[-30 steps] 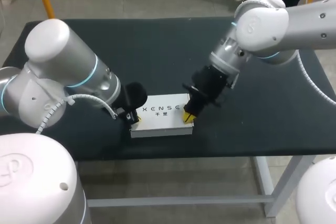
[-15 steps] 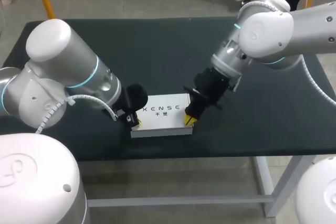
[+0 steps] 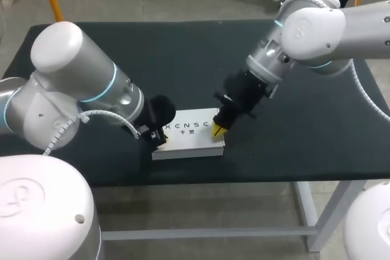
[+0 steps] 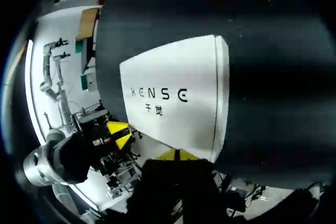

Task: Assemble the packaging by folding the flat box into shape, placing the metal phone stand inside, and closing the box properly

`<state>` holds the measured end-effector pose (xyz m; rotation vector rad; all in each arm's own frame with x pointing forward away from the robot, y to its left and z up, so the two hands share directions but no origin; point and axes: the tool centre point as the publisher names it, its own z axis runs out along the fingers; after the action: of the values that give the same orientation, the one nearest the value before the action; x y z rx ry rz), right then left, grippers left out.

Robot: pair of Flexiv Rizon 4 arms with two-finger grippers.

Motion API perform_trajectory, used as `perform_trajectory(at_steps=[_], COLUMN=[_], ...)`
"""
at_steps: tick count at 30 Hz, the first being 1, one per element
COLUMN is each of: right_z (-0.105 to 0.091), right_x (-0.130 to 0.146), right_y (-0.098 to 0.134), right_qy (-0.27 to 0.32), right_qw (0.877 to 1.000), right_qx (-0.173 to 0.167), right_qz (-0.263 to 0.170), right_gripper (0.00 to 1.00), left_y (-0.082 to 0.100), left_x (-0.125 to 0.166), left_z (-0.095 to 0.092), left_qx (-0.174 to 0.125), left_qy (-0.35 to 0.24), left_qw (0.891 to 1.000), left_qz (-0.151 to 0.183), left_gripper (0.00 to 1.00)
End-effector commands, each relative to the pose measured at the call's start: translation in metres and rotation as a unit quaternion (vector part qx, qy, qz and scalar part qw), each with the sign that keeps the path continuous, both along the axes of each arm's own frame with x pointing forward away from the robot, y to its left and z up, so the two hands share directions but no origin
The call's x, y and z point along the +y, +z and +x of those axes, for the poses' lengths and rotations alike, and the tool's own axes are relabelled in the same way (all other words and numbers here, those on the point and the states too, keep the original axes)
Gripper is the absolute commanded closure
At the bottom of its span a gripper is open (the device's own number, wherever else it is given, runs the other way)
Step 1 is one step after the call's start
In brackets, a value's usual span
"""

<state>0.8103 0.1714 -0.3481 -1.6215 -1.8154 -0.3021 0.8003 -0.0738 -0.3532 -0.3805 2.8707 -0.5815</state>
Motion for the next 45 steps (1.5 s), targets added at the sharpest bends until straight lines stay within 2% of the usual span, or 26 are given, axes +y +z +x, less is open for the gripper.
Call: perform_trajectory(at_steps=[1, 3, 4, 5, 9, 16, 18, 19, 20, 21, 35, 36, 37, 38, 39, 40, 41, 43, 45], right_z=[-0.008, -0.003, -0.001, 0.001, 0.012, 0.029, 0.032, 0.031, 0.032, 0.037, 0.037, 0.037, 0.039, 0.040, 0.041, 0.042, 0.046, 0.052, 0.057], right_x=[-0.016, -0.022, -0.025, -0.027, -0.038, -0.055, -0.062, -0.067, -0.071, -0.078, -0.078, -0.083, -0.087, -0.092, -0.097, -0.101, -0.108, -0.120, -0.129], right_y=[0.032, 0.042, 0.046, 0.050, 0.062, 0.075, 0.079, 0.081, 0.082, 0.086, 0.086, 0.084, 0.082, 0.081, 0.081, 0.082, 0.082, 0.083, 0.083], right_qy=[-0.015, -0.012, -0.010, -0.010, -0.009, -0.008, -0.012, -0.008, -0.017, -0.016, -0.016, -0.006, -0.021, -0.033, -0.027, -0.023, -0.026, -0.023, -0.022], right_qw=[0.998, 0.996, 0.995, 0.993, 0.986, 0.972, 0.962, 0.951, 0.947, 0.947, 0.947, 0.941, 0.936, 0.927, 0.919, 0.915, 0.902, 0.889, 0.874], right_qx=[-0.059, -0.085, -0.100, -0.114, -0.165, -0.231, -0.270, -0.307, -0.320, -0.320, -0.320, -0.335, -0.350, -0.373, -0.393, -0.402, -0.429, -0.454, -0.483], right_qz=[0.008, 0.019, 0.021, 0.020, 0.023, 0.031, 0.031, 0.028, 0.017, 0.023, 0.023, 0.046, 0.033, 0.020, 0.027, 0.033, 0.031, 0.048, 0.052], right_gripper=[0.66, 0.52, 0.33, 0.00, 0.00, 0.00, 0.00, 0.00, 0.00, 0.00, 0.00, 0.00, 0.00, 0.00, 0.00, 0.00, 0.00, 0.00, 0.00], left_y=[0.023, 0.028, 0.031, 0.033, 0.042, 0.049, 0.050, 0.050, 0.050, 0.050, 0.050, 0.050, 0.048, 0.045, 0.044, 0.043, 0.041, 0.040, 0.039], left_x=[-0.007, -0.011, -0.013, -0.014, -0.020, -0.028, -0.029, -0.031, -0.033, -0.033, -0.033, -0.033, -0.037, -0.041, -0.044, -0.047, -0.051, -0.056, -0.061], left_z=[-0.016, -0.020, -0.023, -0.026, -0.037, -0.056, -0.062, -0.065, -0.070, -0.070, -0.070, -0.070, -0.071, -0.073, -0.073, -0.075, -0.078, -0.083, -0.087], left_qx=[-0.005, 0.007, 0.008, 0.010, 0.030, 0.054, 0.068, 0.065, 0.049, 0.049, 0.049, 0.049, 0.052, 0.061, 0.065, 0.065, 0.070, 0.070, 0.074], left_qy=[0.023, 0.041, 0.045, 0.057, 0.099, 0.155, 0.169, 0.174, 0.186, 0.186, 0.186, 0.186, 0.189, 0.215, 0.240, 0.245, 0.266, 0.285, 0.320], left_qw=[1.000, 0.999, 0.999, 0.998, 0.994, 0.986, 0.983, 0.982, 0.980, 0.980, 0.980, 0.980, 0.979, 0.973, 0.967, 0.965, 0.959, 0.953, 0.942], left_qz=[0.019, 0.021, 0.021, 0.025, 0.028, 0.035, 0.031, 0.040, 0.058, 0.058, 0.058, 0.058, 0.058, 0.059, 0.058, 0.063, 0.065, 0.068, 0.069], left_gripper=[0.00, 0.00, 0.00, 0.00, 0.00, 0.00, 0.00, 0.00, 0.00, 0.00, 0.00, 0.00, 0.00, 0.00, 0.00, 0.00, 0.00, 0.00, 0.00])
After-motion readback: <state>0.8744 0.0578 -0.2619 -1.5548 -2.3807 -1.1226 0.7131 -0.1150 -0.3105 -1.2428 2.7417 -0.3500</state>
